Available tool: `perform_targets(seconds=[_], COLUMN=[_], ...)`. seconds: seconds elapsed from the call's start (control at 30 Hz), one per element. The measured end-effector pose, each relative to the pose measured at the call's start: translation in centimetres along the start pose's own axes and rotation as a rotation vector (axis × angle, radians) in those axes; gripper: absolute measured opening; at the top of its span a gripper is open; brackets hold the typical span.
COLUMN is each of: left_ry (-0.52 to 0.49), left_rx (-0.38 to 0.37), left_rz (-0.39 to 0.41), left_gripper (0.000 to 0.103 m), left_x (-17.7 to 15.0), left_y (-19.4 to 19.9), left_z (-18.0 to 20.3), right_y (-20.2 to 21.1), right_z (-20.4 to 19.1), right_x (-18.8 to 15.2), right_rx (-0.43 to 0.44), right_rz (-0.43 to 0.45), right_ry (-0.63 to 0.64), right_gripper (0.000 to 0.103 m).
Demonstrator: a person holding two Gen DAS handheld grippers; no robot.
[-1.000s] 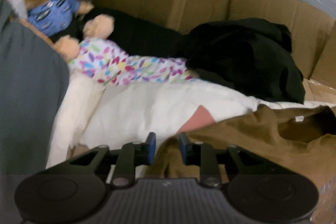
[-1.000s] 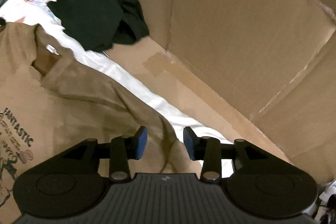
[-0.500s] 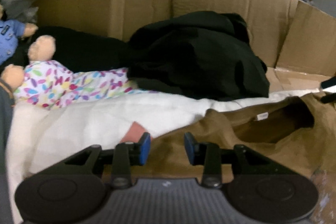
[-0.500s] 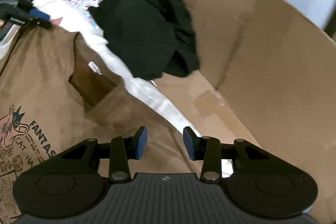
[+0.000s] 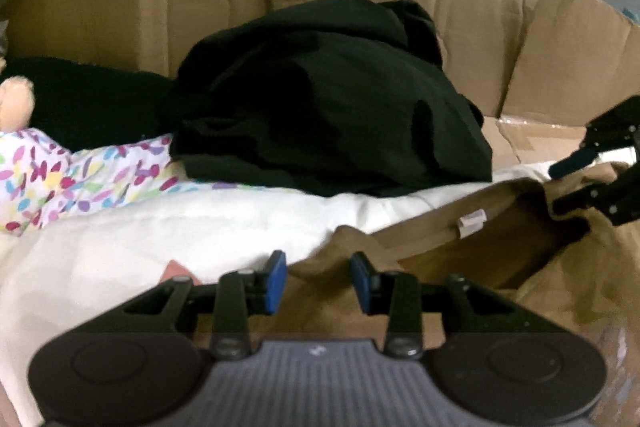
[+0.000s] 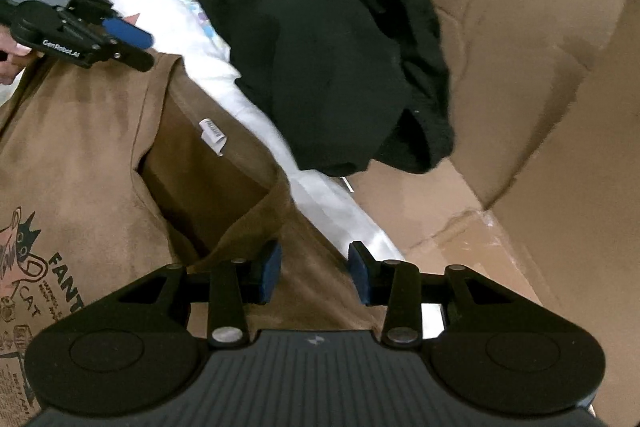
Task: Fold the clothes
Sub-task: 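Open both grippers to release the T-shirt flat on the bed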
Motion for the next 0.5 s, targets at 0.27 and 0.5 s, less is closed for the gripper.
perform_targets(seconds=[0.27, 0.5], left_ry=[0.022, 0.107], left_rx=[0.019, 0.007], left_rz=[0.042, 0.058], left_gripper=[0.002, 0.001], left_x=[0.1, 0.1], left_y=[0.0, 0.1], left_z=[-0.6, -2.2], right_y=[-0.7, -1.3], right_z=[1.1, 3.5], right_x=[0.6, 0.8], right_rx=[-0.025, -0.071], right_rz=[0.041, 0.031], right_ry=[-0.062, -0.217], right_gripper=[0.006, 0.004])
Point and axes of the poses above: each gripper's, at about its wrist camera, not at the fingertips, and y roughly against the way its jaws point, z to its right, x to its top, the point moved 4 cm from there along -y, roughly the way its jaws point, and after that the axes turned 5 degrees about y, right-handed, at the moved point
